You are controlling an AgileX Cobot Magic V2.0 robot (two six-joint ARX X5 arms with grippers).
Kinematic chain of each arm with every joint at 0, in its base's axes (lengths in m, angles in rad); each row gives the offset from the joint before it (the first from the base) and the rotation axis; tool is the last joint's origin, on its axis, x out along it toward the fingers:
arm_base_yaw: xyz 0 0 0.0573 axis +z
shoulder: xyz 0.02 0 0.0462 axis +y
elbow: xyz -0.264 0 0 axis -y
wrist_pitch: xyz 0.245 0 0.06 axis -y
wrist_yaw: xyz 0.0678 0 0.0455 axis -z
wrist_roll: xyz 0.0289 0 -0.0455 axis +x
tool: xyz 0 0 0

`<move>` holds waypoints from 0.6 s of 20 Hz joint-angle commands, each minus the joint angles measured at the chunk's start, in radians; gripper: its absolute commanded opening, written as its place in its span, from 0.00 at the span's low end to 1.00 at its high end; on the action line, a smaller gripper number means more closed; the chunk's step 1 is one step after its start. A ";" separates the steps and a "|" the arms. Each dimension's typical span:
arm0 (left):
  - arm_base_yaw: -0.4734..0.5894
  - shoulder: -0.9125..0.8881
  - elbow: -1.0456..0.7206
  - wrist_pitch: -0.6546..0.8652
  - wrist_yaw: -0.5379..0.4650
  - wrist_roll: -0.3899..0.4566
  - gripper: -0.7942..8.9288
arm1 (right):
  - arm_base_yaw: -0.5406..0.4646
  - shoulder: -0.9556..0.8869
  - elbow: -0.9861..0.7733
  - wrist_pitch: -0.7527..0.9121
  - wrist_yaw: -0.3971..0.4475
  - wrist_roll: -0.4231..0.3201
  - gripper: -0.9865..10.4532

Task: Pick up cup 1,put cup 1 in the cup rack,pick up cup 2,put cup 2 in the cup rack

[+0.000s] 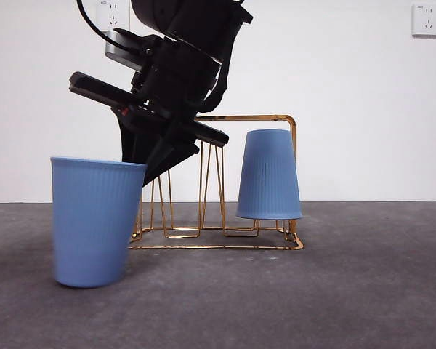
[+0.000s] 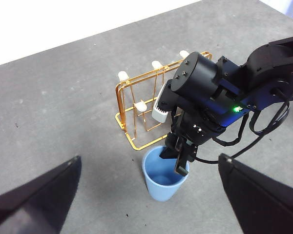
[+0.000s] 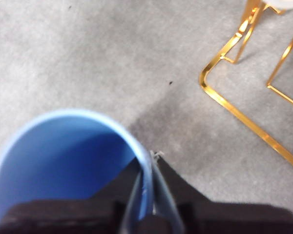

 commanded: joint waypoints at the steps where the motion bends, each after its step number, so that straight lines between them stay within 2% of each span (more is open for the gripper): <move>1: -0.002 -0.002 -0.005 0.008 0.000 0.008 0.56 | 0.001 0.000 -0.004 -0.003 -0.003 0.001 0.07; 4: -0.002 -0.003 -0.005 0.065 0.040 0.008 0.56 | 0.001 -0.079 -0.004 -0.020 -0.007 -0.026 0.07; 7: -0.002 -0.009 -0.005 0.200 0.118 0.008 0.56 | 0.001 -0.252 -0.004 -0.052 0.008 -0.055 0.07; 12: -0.002 0.002 -0.005 0.435 0.241 0.008 0.57 | 0.000 -0.662 -0.004 -0.070 0.150 -0.128 0.07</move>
